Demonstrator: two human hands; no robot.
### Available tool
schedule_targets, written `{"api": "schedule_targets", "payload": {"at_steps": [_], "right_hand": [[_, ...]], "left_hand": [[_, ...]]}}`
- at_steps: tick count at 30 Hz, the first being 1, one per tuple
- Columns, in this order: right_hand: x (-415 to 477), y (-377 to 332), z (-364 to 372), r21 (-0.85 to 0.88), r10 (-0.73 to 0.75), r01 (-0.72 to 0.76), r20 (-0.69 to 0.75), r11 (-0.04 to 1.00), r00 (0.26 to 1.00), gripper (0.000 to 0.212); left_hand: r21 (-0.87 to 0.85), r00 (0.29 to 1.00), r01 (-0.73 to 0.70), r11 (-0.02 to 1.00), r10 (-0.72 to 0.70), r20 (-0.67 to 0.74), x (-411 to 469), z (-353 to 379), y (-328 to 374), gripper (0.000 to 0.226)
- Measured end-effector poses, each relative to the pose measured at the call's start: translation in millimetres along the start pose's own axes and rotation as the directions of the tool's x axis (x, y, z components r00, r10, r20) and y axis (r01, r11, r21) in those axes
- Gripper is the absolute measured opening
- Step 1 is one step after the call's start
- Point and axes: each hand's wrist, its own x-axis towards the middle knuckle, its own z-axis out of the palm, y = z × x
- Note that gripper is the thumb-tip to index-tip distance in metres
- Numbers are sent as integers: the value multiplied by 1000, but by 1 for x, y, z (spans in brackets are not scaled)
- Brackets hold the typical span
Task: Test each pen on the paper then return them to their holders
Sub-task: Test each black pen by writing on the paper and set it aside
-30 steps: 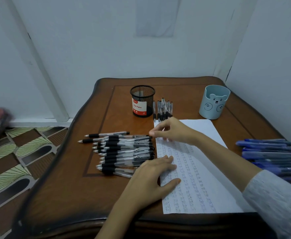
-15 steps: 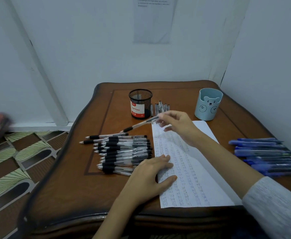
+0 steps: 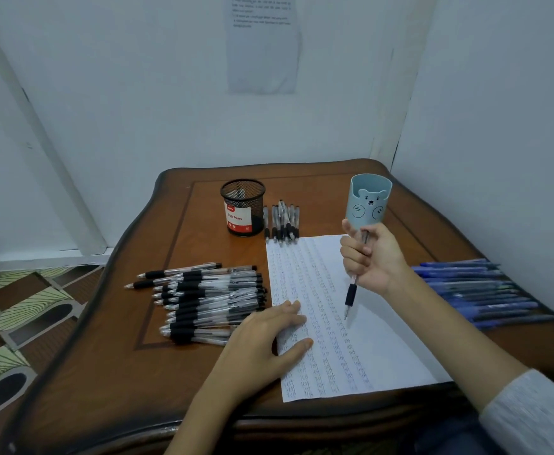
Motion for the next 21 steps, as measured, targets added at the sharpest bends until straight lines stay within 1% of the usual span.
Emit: {"api": "schedule_targets", "payload": {"at_steps": [3, 4, 7, 8, 10, 13, 15, 16, 17, 20, 21], "right_hand": [[-6, -1, -8, 67, -7, 8, -6, 998, 1000, 23], [-7, -3, -10, 58, -24, 25, -14, 998, 1000, 24], [-11, -8, -19, -127, -112, 100, -94, 987, 989, 26], [-12, -9, -23, -118, -94, 83, -95, 990, 991, 29], [-15, -8, -29, -26, -15, 12, -94, 1000, 995, 40], [-19, -3, -36, -118, 33, -51, -150, 992, 988, 64], [-18, -1, -38, -148, 43, -70, -183, 986, 982, 73], [-18, 0, -39, -169, 38, -73, -200, 983, 979, 72], [-19, 1, -38, -188, 38, -79, -215, 979, 976, 66], [-18, 1, -33, -221, 48, -92, -196, 971, 979, 33], [-17, 1, -31, -246, 37, -83, -186, 966, 982, 31]], "left_hand": [[-6, 1000, 3, 1000, -3, 4, -1, 0, 0, 52], [-5, 1000, 6, 1000, -6, 3, -1, 0, 0, 53], [8, 1000, 9, 1000, -9, 4, -1, 0, 1, 52], [11, 1000, 9, 1000, -9, 6, -1, -1, 2, 49], [14, 1000, 8, 1000, -8, 9, -1, -1, 2, 45], [14, 1000, 7, 1000, -7, 7, -1, -1, 2, 45], [10, 1000, 10, 1000, -10, 6, -2, -1, 2, 49], [8, 1000, 13, 1000, -13, 4, -2, -1, 2, 52], [8, 1000, 15, 1000, -15, 1, -2, -1, 2, 55], [17, 1000, 18, 1000, -18, 0, -2, -1, 3, 59], [17, 1000, 19, 1000, -19, 1, -2, -1, 3, 59]]}}
